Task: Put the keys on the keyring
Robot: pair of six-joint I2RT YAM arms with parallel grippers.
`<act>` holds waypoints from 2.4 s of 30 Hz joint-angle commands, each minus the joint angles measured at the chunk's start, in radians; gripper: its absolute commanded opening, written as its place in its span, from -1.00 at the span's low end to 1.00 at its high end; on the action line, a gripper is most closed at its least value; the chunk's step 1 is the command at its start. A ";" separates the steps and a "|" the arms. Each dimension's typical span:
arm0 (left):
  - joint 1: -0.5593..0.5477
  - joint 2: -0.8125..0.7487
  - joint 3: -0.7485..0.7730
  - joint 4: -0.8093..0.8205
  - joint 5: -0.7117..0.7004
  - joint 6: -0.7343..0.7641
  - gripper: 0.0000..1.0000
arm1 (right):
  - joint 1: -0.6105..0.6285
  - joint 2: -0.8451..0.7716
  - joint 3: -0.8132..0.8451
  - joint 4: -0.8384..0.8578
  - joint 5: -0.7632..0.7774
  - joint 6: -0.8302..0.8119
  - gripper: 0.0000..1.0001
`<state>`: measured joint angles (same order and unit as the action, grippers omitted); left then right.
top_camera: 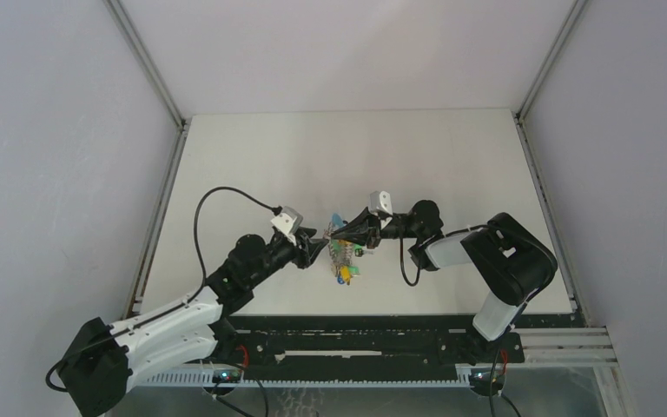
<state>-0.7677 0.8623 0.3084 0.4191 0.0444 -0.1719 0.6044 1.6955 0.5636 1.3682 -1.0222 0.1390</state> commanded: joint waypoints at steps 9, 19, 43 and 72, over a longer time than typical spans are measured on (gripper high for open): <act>-0.013 0.034 0.008 0.050 -0.037 0.031 -0.84 | 0.003 -0.059 -0.001 0.060 0.014 0.022 -1.00; -0.029 0.044 -0.012 -0.012 -0.048 -0.011 -0.99 | 0.003 -0.098 -0.023 0.062 0.045 0.009 -1.00; -0.069 -0.114 0.092 -0.196 0.019 0.190 -0.34 | 0.000 -0.076 -0.028 0.061 0.005 0.005 -1.00; 0.063 0.107 0.410 -0.525 0.520 0.451 -0.41 | -0.007 -0.098 -0.034 0.045 -0.068 -0.008 -1.00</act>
<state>-0.7139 0.9554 0.6514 -0.0906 0.5114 0.2382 0.6018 1.6417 0.5297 1.3697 -1.0832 0.1364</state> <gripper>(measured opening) 0.305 0.003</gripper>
